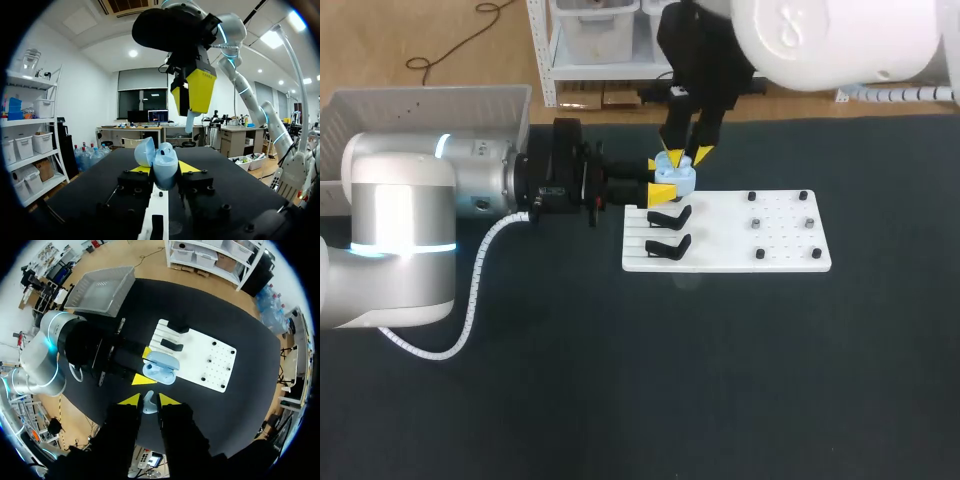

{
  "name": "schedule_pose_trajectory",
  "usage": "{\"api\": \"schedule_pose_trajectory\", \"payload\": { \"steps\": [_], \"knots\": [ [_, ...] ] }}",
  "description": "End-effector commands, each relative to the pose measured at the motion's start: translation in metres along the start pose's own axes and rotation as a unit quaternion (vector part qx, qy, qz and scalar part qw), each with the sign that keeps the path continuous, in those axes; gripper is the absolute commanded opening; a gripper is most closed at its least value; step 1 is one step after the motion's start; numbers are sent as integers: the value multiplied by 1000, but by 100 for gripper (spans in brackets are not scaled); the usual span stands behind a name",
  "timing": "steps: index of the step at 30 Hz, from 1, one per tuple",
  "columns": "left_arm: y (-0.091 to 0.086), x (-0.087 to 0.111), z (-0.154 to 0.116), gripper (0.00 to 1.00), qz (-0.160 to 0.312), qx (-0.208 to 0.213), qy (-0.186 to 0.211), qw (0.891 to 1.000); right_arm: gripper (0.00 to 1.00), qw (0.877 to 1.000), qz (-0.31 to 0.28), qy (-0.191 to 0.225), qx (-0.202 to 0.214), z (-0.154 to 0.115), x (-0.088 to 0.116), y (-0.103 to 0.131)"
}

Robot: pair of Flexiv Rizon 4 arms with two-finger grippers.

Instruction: Pick up each earbud case from the left stands, insert the matching earbuds, close the lid, and place the case in the box.

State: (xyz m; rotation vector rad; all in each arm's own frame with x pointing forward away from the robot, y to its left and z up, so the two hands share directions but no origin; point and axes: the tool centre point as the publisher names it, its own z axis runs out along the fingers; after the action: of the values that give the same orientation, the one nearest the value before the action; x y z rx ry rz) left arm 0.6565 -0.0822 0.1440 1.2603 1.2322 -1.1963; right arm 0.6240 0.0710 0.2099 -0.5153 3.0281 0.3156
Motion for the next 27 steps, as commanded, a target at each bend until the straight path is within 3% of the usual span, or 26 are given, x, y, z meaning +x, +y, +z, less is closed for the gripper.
{"api": "schedule_pose_trajectory", "payload": {
  "steps": [1,16,27],
  "knots": [
    [-1,1,0,0,1,-2,-1,1000,0,1000,-6,9,-3,1,-7,1],
    [-1,1,0,0,1,-2,-1,1000,0,999,-29,31,0,14,-16,2],
    [-1,1,0,0,1,-2,-1,1000,0,999,-44,19,5,17,-23,0]
  ]
}}
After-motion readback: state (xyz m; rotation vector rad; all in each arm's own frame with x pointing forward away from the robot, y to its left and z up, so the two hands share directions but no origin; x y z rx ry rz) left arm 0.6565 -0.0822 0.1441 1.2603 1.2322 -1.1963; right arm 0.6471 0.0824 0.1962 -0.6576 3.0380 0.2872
